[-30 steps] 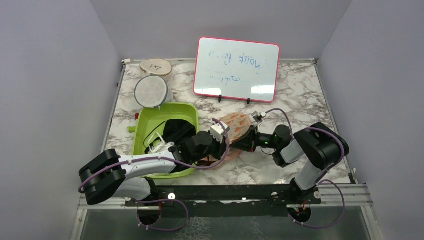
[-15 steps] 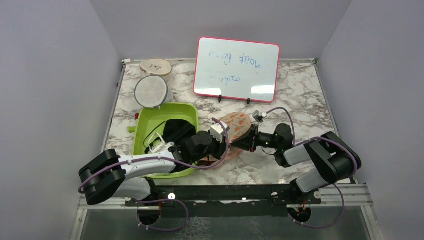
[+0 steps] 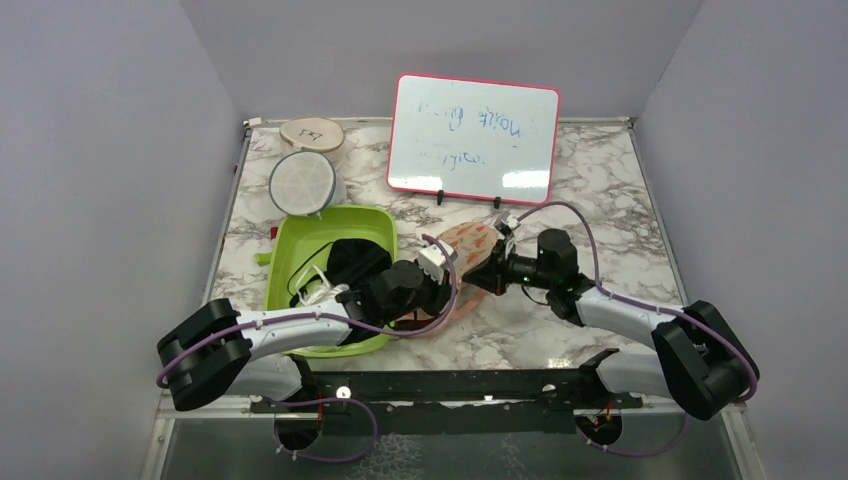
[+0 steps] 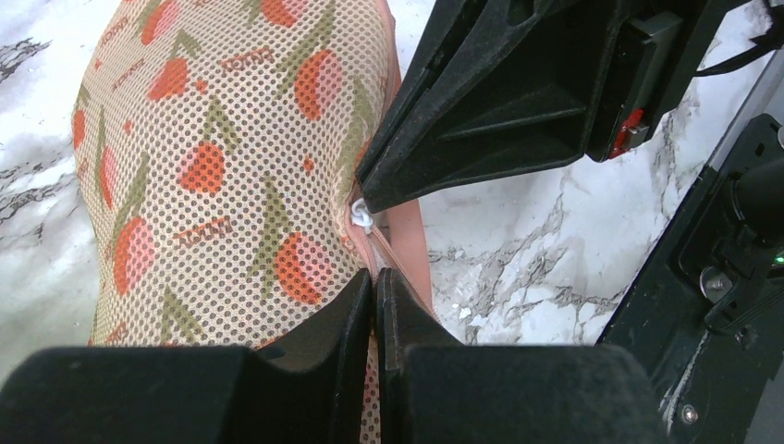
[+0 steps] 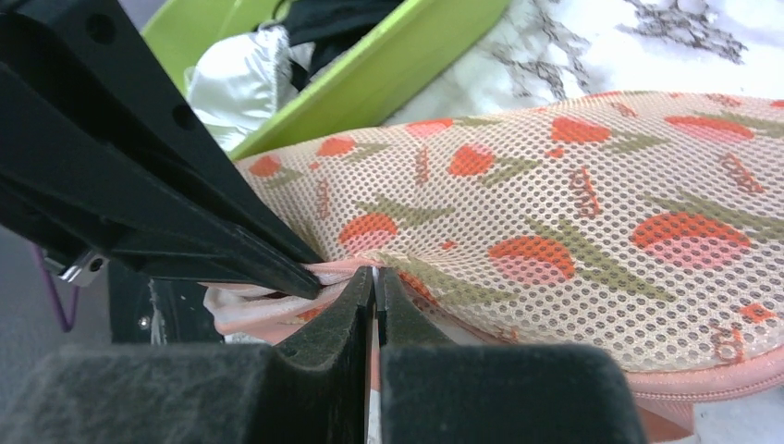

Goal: Unzip the laundry bag and remove the bra
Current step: Unzip the laundry bag at the center of the board.

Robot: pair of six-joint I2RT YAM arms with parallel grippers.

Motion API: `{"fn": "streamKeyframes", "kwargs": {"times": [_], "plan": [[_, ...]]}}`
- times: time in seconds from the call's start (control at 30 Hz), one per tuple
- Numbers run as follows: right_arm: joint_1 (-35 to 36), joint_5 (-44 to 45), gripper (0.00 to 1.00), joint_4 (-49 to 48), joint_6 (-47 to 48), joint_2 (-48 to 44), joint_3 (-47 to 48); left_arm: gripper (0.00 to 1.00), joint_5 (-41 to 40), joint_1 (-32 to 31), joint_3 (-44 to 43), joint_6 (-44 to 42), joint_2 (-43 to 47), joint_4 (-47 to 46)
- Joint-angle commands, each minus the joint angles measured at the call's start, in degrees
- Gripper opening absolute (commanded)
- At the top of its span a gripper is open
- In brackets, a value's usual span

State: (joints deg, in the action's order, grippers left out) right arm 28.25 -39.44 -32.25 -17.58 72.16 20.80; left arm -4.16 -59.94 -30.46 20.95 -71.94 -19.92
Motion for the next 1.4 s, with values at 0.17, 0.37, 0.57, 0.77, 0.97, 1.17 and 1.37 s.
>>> {"fn": "streamKeyframes", "kwargs": {"times": [0.17, 0.37, 0.57, 0.77, 0.97, 1.17, 1.37], "plan": [[4.25, 16.95, 0.01, 19.24, 8.71, -3.48, 4.42, 0.0, -0.41, 0.56, -0.07, -0.3, 2.24, 2.84], [5.93, 22.4, 0.01, 21.8, 7.16, -4.44, 4.44, 0.0, -1.13, 0.92, -0.35, -0.2, 2.49, 3.94], [6.1, 32.53, 0.01, 22.43, 4.82, -5.15, 5.76, 0.0, 0.89, 0.97, -0.35, -0.77, 2.85, 4.31], [6.11, 39.18, 0.01, 20.74, 2.56, -1.49, 7.5, 0.0, 3.89, 0.97, -1.26, -2.36, 2.31, 5.46], [6.02, 49.06, 0.01, 22.11, 1.72, -0.57, 8.58, 0.0, 5.31, 0.97, -1.23, -2.89, 2.18, 5.67], [5.3, 52.13, 0.01, 19.66, 2.69, 0.11, 8.42, 0.0, 6.84, 0.97, -1.71, -4.07, 1.0, 6.68], [4.28, 50.88, 0.01, 18.25, 4.34, 2.79, 10.66, 0.0, 7.38, 0.97, -2.68, -5.04, 0.2, 8.57]]}}
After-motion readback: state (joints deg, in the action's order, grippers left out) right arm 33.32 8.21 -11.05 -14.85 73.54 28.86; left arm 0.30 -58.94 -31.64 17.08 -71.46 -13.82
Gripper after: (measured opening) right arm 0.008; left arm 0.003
